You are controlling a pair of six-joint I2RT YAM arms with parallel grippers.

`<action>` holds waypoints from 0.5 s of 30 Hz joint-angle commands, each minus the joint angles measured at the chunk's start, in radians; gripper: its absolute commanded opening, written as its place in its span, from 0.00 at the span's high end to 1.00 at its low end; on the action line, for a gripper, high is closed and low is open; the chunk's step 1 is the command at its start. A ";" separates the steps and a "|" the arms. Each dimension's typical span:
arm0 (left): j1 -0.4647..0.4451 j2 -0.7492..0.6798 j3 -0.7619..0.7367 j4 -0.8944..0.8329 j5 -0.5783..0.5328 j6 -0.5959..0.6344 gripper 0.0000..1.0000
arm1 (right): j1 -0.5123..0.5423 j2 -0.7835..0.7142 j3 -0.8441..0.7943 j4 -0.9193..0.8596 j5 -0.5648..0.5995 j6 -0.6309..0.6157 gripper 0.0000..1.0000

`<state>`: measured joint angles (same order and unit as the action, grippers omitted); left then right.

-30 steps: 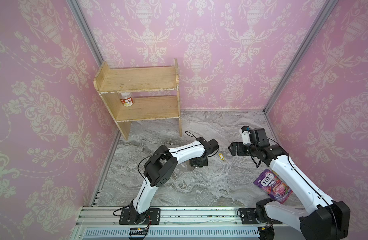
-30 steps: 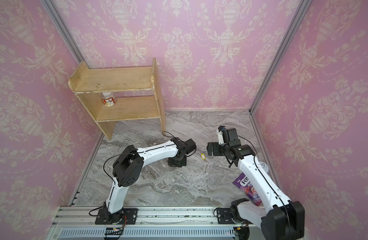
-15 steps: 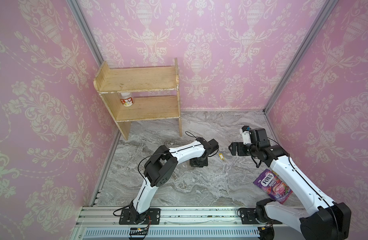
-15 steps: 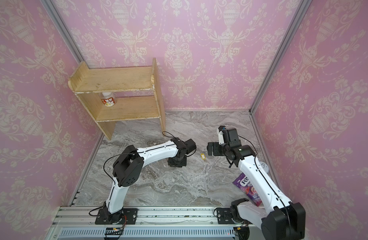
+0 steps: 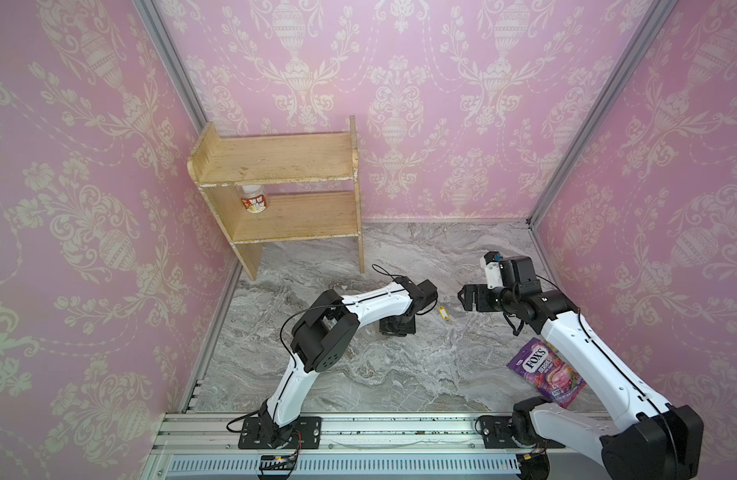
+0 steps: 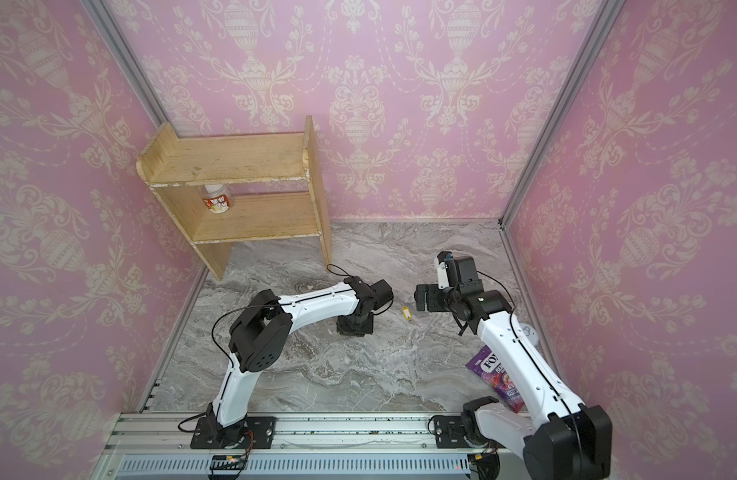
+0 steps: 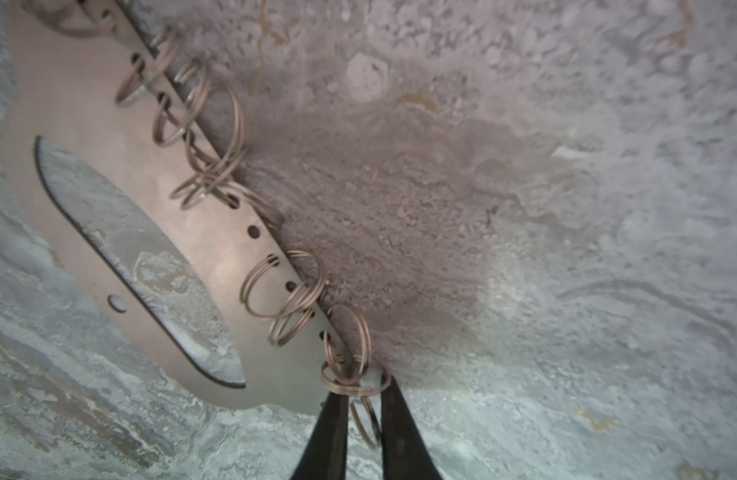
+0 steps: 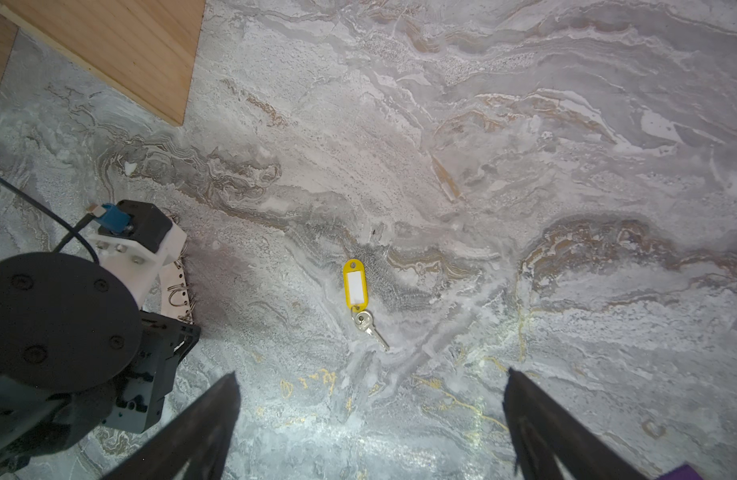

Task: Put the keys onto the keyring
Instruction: 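Lower the left gripper onto the end of the keyring plate and close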

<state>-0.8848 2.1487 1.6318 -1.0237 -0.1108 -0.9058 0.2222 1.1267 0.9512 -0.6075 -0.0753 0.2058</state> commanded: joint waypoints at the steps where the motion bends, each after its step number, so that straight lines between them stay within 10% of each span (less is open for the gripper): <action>1: 0.003 0.010 -0.001 -0.029 0.005 0.018 0.86 | 0.000 -0.028 -0.010 0.000 0.003 -0.020 0.00; 15: 0.003 -0.001 0.039 -0.058 -0.044 0.020 0.83 | 0.000 -0.032 -0.012 0.002 0.000 -0.022 0.00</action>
<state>-0.8845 2.1490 1.6482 -1.0389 -0.1200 -0.9035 0.2222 1.1137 0.9512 -0.6075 -0.0753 0.2058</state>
